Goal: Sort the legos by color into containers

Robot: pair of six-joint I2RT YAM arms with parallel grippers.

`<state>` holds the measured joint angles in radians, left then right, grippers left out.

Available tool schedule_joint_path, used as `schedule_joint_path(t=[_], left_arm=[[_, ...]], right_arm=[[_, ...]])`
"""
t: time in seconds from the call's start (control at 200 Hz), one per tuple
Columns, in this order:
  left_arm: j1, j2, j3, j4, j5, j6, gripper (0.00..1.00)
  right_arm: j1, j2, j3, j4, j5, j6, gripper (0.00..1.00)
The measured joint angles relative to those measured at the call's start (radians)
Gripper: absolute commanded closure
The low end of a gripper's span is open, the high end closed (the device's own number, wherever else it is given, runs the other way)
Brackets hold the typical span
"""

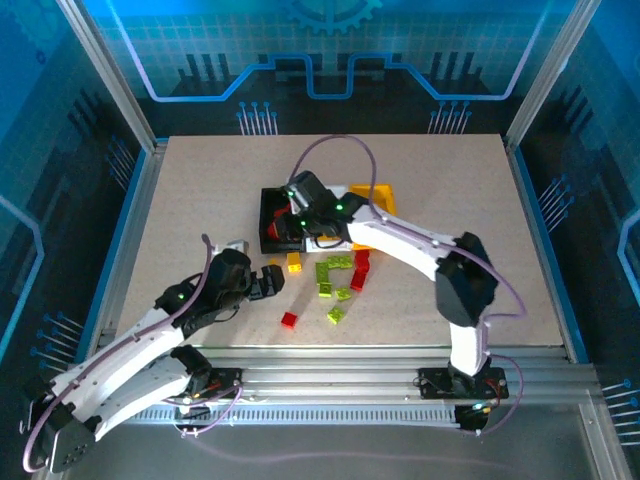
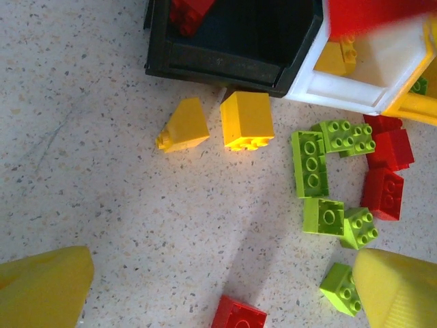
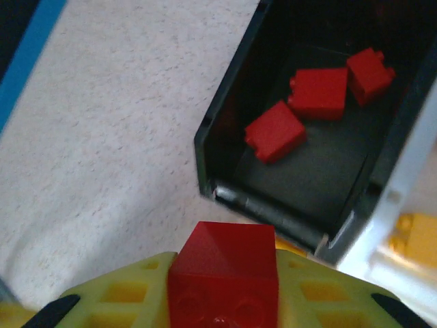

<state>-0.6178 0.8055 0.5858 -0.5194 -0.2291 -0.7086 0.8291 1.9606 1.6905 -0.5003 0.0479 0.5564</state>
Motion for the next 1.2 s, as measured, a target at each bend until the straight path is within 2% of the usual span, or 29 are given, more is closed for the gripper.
schedule_joint_path(t=[0.115, 0.22, 0.25, 0.33, 0.385, 0.605, 0.71, 0.795, 0.886, 0.986, 1.111, 1.201], left_arm=[[0.000, -0.003, -0.009, -0.001, 0.002, 0.000, 0.01], [0.000, -0.002, -0.013, -0.001, 0.014, 0.000, 0.01], [0.001, -0.001, -0.013, 0.000, 0.017, 0.001, 0.01], [0.001, 0.005, -0.013, 0.000, 0.026, 0.002, 0.01], [0.001, 0.014, -0.013, 0.001, 0.033, 0.003, 0.01], [0.001, 0.067, -0.013, 0.009, 0.060, 0.010, 0.03], [0.001, 0.093, -0.011, 0.027, 0.078, 0.021, 0.08], [0.001, 0.135, 0.002, 0.043, 0.096, 0.038, 0.13], [0.000, 0.214, 0.031, 0.068, 0.109, 0.057, 0.23], [-0.011, 0.306, 0.059, 0.106, 0.105, 0.064, 0.31], [-0.027, 0.395, 0.080, 0.136, 0.052, 0.068, 0.30], [0.007, 0.427, 0.080, 0.159, 0.012, 0.067, 0.29]], right_arm=[[-0.023, 0.160, 0.176, -0.039, -0.003, 0.000, 0.63], [-0.039, 0.270, 0.306, -0.084, -0.003, 0.000, 0.58], [-0.044, 0.292, 0.332, -0.095, -0.003, 0.002, 0.53], [-0.051, 0.327, 0.372, -0.117, -0.005, 0.014, 0.34], [-0.053, 0.333, 0.381, -0.127, -0.004, 0.004, 0.27], [-0.054, 0.323, 0.396, -0.134, -0.007, 0.017, 0.22], [-0.055, 0.261, 0.320, -0.103, -0.006, 0.026, 0.21], [-0.057, 0.150, 0.202, -0.078, -0.005, 0.034, 0.21], [-0.060, 0.013, 0.066, -0.034, -0.003, 0.046, 0.21], [-0.064, -0.133, -0.071, 0.014, 0.004, 0.058, 0.20], [-0.077, -0.262, -0.210, 0.061, 0.004, 0.074, 0.20], [-0.091, -0.325, -0.302, 0.084, 0.008, 0.084, 0.20]])
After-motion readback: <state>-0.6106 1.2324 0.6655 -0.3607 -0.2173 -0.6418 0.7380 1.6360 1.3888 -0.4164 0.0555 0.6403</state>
